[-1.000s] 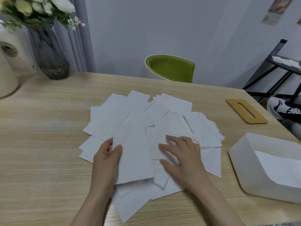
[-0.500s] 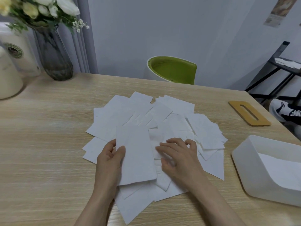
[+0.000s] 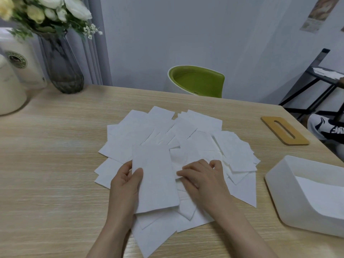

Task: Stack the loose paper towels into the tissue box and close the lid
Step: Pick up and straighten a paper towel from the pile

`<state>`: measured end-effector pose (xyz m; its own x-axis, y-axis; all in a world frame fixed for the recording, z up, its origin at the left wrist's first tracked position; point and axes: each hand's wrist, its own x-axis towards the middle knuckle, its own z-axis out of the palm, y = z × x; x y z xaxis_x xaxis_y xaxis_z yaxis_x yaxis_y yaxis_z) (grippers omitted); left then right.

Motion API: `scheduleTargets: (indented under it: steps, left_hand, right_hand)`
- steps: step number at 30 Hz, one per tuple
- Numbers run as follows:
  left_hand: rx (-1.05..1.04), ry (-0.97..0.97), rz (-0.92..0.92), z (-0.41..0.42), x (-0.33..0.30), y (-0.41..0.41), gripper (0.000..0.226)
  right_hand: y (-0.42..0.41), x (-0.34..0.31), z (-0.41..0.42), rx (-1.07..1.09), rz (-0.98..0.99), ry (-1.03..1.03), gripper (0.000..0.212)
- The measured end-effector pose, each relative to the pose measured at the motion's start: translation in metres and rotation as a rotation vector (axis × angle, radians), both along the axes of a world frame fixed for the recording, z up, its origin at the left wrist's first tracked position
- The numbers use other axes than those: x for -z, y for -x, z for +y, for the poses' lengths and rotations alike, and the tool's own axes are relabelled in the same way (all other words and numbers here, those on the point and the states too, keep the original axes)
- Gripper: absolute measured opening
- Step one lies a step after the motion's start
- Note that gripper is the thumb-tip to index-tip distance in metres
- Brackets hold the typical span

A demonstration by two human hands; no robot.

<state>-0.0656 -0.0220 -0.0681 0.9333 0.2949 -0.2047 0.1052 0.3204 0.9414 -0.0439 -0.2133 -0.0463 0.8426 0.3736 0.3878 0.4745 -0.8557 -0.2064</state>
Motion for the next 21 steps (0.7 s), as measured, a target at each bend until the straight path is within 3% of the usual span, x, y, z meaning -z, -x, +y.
scheduleTargets:
  steps: [3, 5, 10, 14, 21]
  left_hand:
    - [-0.008, 0.006, -0.001, 0.000, -0.001, 0.000, 0.024]
    - [-0.016, 0.009, 0.000, 0.000, -0.001, 0.001, 0.023]
    - [-0.015, 0.017, 0.007, 0.000, -0.001, 0.001, 0.023]
    - [-0.010, 0.013, 0.010, 0.000, -0.001, 0.000, 0.023]
    - [-0.005, -0.002, -0.003, 0.001, 0.000, 0.000, 0.023]
  right_hand:
    - [0.002, -0.004, -0.001, 0.102, -0.040, -0.053, 0.008]
    - [0.004, -0.010, -0.007, 0.216, 0.031, -0.146, 0.008]
    - [0.008, -0.029, -0.026, 0.266, 0.452, -0.912, 0.019]
    - [0.006, -0.034, -0.041, 0.327, 0.704, -1.264, 0.005]
    - [0.007, -0.023, -0.059, 0.494, 0.726, -1.417, 0.013]
